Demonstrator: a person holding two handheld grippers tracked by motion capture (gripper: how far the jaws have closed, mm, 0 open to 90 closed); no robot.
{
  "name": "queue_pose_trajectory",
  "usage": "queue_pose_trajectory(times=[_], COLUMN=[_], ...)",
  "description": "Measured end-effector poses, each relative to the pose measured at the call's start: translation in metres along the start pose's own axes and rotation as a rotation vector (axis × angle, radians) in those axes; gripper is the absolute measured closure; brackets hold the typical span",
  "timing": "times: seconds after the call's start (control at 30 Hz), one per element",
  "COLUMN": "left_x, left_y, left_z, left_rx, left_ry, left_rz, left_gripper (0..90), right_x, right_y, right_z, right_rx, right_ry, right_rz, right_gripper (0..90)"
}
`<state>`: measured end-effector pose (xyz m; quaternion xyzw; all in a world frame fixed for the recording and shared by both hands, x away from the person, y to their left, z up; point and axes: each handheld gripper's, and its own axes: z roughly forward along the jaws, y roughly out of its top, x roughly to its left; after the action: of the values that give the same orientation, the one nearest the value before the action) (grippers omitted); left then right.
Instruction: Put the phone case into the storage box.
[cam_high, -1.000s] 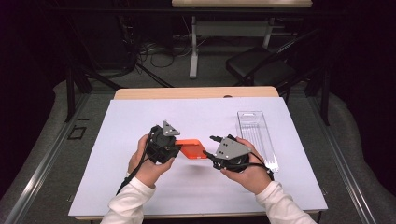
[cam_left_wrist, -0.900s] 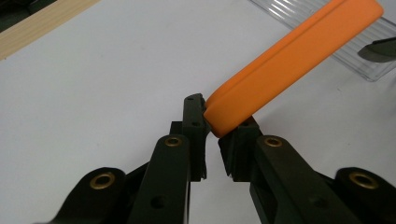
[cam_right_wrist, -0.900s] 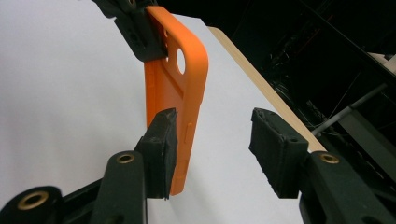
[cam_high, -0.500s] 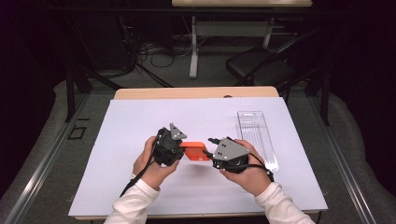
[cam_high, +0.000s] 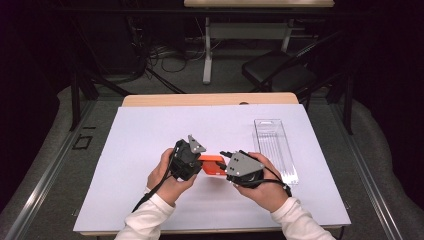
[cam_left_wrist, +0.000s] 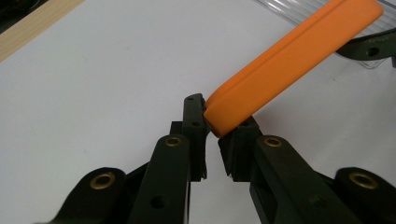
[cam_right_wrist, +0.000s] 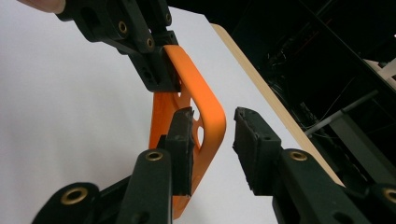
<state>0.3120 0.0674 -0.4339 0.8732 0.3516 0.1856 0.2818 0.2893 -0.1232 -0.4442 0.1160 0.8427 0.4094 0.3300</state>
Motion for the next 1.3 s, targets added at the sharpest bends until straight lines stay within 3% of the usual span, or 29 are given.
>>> queue_pose_trajectory(times=[0.73,1.3], left_x=[-0.0029,-0.0041], left_y=[0.0002,0.0003], left_z=[-0.0011,0.0003], left_rx=[0.001,-0.005], left_ry=[-0.010,-0.019], left_rz=[0.003,0.011], left_gripper=[80.9,80.3], right_x=[0.0092,0.0104], right_y=[0.0033,0.0016], right_z=[0.0000,-0.0004], right_rx=[0.005,0.005], right_ry=[-0.051,-0.069], right_rz=[-0.123,-0.149], right_gripper=[75.4,79.1])
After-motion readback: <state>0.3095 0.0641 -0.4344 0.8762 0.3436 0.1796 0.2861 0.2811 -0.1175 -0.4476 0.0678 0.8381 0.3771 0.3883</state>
